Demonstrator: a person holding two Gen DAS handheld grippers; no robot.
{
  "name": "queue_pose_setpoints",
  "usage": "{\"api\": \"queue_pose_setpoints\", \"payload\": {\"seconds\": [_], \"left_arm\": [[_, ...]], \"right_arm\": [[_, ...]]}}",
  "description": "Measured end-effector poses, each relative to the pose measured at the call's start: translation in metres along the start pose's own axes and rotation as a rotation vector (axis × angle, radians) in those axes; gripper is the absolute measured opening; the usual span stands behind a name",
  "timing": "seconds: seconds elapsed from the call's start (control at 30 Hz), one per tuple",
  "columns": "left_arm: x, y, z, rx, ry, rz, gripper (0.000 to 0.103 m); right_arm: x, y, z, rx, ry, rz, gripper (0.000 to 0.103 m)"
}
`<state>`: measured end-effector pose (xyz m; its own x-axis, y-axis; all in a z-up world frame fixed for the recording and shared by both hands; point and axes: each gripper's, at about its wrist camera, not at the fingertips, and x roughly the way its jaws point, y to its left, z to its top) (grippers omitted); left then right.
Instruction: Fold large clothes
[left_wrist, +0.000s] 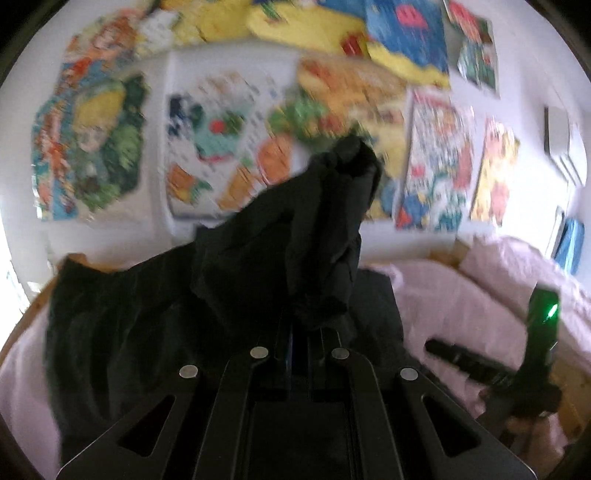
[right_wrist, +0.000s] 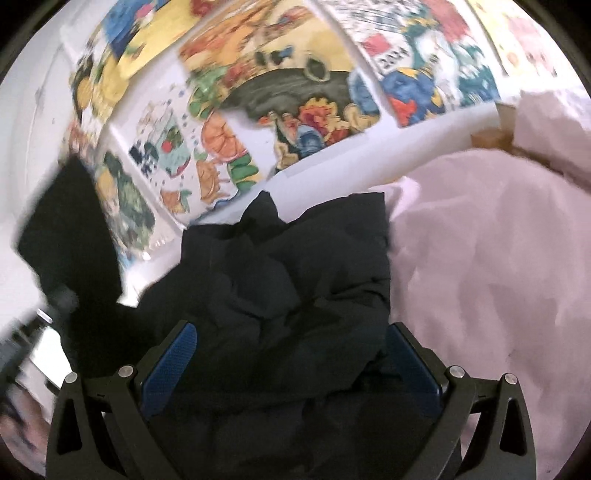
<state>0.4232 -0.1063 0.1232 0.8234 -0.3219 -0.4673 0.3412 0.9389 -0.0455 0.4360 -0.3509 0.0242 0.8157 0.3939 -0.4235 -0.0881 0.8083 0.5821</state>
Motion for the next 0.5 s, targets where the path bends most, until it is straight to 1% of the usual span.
{"api": "queue_pose_setpoints", "payload": {"seconds": [0.1, 0.2, 0.27, 0.33, 0.4, 0.47, 0.5], "left_arm": [[0.027, -0.015, -0.017, 0.051, 0.06, -0.007, 0.003], [0.046, -0.024, -0.034, 0.076, 0.116, -0.032, 0.003], [0.056, -0.027, -0.043, 0.084, 0.149, -0.032, 0.003], [0.066, -0.028, -0.052, 0.076, 0.204, -0.057, 0.005], [0.079, -0.025, -0.061, 0.057, 0.291, -0.09, 0.006], [0.084, -0.022, -0.064, 0.041, 0.338, -0.107, 0.007], [0.086, -0.018, -0.067, 0.024, 0.352, -0.13, 0.007]], "right_arm": [[-0.003, -0.009, 0.003, 0.039, -0.005, 0.028, 0.103], [-0.005, -0.018, 0.005, 0.08, -0.015, 0.063, 0.103], [-0.003, -0.027, 0.006, 0.128, -0.018, 0.092, 0.103], [0.0, -0.036, 0.005, 0.177, -0.013, 0.121, 0.103], [0.004, -0.044, 0.003, 0.222, 0.001, 0.156, 0.103], [0.01, -0.052, 0.0, 0.267, 0.026, 0.194, 0.103], [0.014, -0.057, -0.002, 0.298, 0.037, 0.22, 0.103]]}}
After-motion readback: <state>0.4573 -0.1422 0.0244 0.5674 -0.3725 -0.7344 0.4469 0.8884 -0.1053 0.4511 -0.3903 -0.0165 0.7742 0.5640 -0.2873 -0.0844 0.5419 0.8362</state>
